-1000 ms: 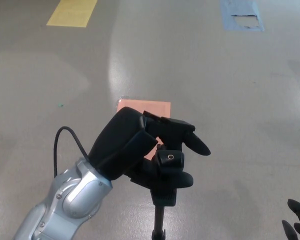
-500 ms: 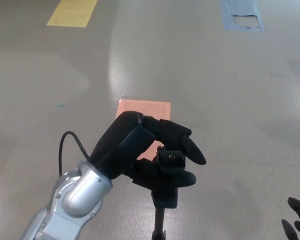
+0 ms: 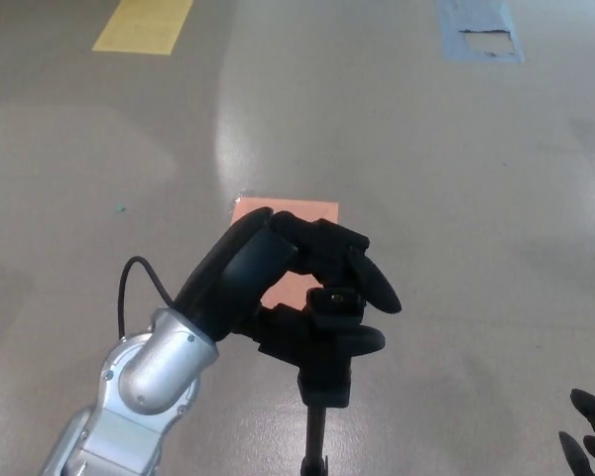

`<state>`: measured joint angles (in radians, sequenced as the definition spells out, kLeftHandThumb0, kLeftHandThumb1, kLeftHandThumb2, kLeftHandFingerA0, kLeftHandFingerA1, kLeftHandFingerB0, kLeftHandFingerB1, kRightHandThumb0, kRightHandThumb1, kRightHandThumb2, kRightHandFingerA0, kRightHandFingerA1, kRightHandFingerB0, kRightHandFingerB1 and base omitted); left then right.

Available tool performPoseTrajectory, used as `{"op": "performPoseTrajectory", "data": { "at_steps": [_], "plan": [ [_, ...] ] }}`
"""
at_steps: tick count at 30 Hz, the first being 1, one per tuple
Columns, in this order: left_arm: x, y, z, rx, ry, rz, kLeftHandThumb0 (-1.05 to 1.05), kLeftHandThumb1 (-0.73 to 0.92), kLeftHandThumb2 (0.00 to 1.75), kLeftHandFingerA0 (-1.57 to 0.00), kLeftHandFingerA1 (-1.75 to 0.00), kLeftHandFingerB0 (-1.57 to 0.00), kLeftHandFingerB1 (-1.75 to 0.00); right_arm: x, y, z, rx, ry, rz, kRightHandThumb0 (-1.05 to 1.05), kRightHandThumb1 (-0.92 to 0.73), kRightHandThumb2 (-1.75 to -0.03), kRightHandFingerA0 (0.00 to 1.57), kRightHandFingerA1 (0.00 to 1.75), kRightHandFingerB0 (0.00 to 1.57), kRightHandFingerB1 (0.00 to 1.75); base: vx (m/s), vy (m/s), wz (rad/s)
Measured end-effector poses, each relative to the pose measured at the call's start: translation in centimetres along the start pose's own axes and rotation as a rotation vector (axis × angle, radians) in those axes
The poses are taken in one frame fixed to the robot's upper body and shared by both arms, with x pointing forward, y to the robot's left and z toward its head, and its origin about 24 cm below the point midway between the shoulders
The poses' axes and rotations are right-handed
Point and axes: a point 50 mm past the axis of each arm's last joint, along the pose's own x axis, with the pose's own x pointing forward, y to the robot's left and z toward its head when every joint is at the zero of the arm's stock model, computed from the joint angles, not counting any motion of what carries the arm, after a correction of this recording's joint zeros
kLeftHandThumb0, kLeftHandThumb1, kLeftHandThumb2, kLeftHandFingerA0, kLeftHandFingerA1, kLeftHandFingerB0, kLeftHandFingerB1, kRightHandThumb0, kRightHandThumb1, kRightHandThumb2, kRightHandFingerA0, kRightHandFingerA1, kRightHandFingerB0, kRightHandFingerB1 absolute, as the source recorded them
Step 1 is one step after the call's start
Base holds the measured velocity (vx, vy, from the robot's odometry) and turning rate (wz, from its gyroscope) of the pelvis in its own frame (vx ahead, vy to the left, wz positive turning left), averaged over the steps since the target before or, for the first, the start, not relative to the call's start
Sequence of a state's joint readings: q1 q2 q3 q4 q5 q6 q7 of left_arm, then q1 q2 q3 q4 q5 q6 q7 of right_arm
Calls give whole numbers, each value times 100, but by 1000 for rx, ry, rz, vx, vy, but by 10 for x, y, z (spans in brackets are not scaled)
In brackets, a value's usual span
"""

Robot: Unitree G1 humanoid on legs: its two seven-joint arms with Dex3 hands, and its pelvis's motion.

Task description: The robot uses its left hand to grab the top of a phone stand kept on the floor and rotates it anti-clockwise

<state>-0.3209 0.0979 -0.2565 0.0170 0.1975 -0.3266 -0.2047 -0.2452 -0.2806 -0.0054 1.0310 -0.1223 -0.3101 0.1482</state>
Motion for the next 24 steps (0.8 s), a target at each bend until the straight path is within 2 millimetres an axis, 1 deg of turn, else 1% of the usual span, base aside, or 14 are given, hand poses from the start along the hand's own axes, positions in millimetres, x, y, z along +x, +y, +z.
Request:
{"op": "performPoseTrajectory", "data": {
  "at_steps": [1, 2, 3, 4, 6, 7, 10, 13, 16, 19, 21, 22, 23, 24],
  "plan": [
    [0, 0, -1, -13, 7, 4, -50, 49, 57, -129, -56, -121, -54, 0, 0, 0, 0, 0, 0, -64, -89, -82, 0, 19, 0, 8, 0, 0, 0],
    [1, 1, -1, -18, 10, 6, -49, 48, 57, -129, -56, -122, -55, 0, 0, 0, 0, 0, 0, -74, -77, -110, 0, 28, 0, 22, 0, 0, 0],
    [1, 1, -3, -34, 18, 10, -49, 48, 57, -129, -56, -122, -55, 0, 0, 0, 1, 0, 0, -74, -77, -110, 0, 28, 0, 22, 0, 0, 0],
    [1, 1, -3, -37, 19, 11, -46, 47, 56, -127, -56, -122, -56, 0, 0, 0, 1, 0, 0, -63, -89, -82, 0, 19, 0, 8, 0, 0, 0],
    [2, 2, -5, -61, 33, 19, -46, 46, 56, -127, -57, -122, -57, 0, 0, 1, 3, -1, -1, -63, -89, -82, 0, 19, 0, 8, 0, 0, 0],
    [3, 3, -6, -80, 44, 26, -38, 43, 56, -127, -57, -120, -57, 1, 0, 1, 3, -1, -1, -66, -92, -77, 3, 22, 0, 10, 0, 0, 0],
    [5, 5, -9, -119, 63, 38, -39, 44, 57, -128, -58, -119, -57, 1, 0, 1, 3, 0, -1, -64, -89, -81, 1, 20, 0, 8, 0, 0, 0],
    [6, 7, -10, -153, 80, 46, -31, 41, 57, -127, -58, -117, -58, 1, 0, 0, 3, 2, 0, -66, -92, -78, 2, 21, 0, 9, 0, 0, 0],
    [7, 8, -12, -172, 93, 52, -19, 37, 61, -127, -62, -117, -63, 0, 0, 0, 3, 3, 0, -64, -89, -82, 0, 20, 0, 8, 0, 0, 0],
    [9, 11, -14, -206, 113, 65, -16, 36, 64, -127, -63, -117, -63, 0, 0, 0, 3, 3, 0, -64, -88, -82, 0, 20, 0, 7, 0, 0, 0],
    [10, 12, -14, -224, 124, 73, -16, 34, 68, -121, -66, -115, -68, 0, 0, 0, 4, 3, 0, -64, -91, -81, 1, 21, 1, 7, 0, 0, 0],
    [11, 13, -14, -229, 127, 75, -13, 35, 69, -121, -66, -115, -68, 0, 0, 0, 3, 3, 0, -72, -76, -96, 0, 24, 0, 15, 0, 0, 0],
    [12, 13, -15, -238, 132, 78, -9, 36, 67, -123, -65, -114, -66, 0, 0, 0, 3, 3, 1, -63, -90, -82, 1, 20, 0, 8, 0, 0, 0],
    [12, 14, -15, -246, 136, 80, -12, 33, 69, -122, -67, -116, -69, 0, 0, 0, 3, 3, 1, -64, -90, -82, 1, 20, 0, 8, 0, 0, 0]
  ]
}}
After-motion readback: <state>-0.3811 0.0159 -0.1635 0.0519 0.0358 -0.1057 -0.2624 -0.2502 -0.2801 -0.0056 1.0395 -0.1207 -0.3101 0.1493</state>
